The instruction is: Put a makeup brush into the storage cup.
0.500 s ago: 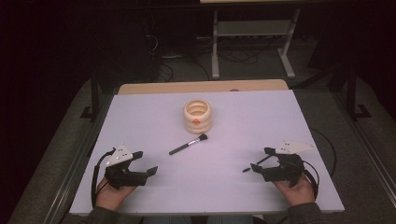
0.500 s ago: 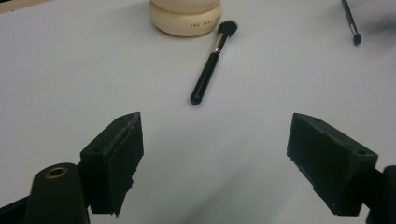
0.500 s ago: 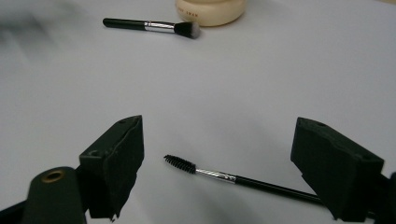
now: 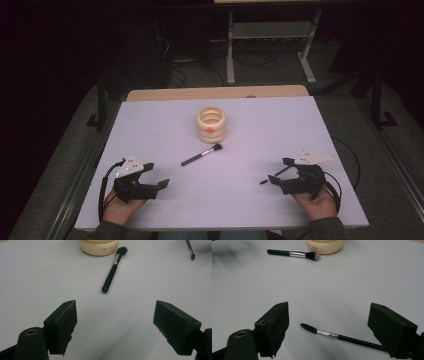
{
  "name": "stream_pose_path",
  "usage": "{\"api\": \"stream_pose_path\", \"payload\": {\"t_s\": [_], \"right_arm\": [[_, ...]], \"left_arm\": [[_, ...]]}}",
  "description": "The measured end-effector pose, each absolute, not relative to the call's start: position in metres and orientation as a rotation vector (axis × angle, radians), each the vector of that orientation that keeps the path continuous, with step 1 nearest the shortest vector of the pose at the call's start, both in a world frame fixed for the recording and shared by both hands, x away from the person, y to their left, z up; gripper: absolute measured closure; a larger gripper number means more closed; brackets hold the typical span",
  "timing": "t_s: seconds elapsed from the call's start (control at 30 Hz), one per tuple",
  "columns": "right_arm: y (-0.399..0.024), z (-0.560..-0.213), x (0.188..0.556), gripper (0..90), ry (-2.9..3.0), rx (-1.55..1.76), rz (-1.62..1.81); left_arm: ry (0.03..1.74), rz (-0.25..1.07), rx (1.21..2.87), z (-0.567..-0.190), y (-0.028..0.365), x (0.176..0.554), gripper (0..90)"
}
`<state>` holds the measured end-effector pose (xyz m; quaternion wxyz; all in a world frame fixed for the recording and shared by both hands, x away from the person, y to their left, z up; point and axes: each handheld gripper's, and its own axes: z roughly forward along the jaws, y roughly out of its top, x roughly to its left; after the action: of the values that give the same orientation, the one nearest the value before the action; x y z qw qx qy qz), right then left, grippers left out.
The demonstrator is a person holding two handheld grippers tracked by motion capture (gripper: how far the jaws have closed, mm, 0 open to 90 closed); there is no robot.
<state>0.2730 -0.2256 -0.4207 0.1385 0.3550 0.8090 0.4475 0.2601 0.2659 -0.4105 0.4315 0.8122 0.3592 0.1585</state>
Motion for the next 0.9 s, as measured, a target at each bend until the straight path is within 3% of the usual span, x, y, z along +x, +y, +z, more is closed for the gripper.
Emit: {"api": "stream_pose_path", "payload": {"t_s": [0.8, 0.9], "right_arm": [[-0.225, -0.419, 0.274, 16.4, 2.322, 1.035, 1.298], [-0.226, -0.416, 0.273, 16.4, 2.314, 1.034, 1.305]], "left_arm": [[0.858, 0.382, 2.061, -0.408, 0.261, 0.261, 19.5], [0.836, 0.352, 2.083, -0.405, 0.257, 0.266, 23.6]]}}
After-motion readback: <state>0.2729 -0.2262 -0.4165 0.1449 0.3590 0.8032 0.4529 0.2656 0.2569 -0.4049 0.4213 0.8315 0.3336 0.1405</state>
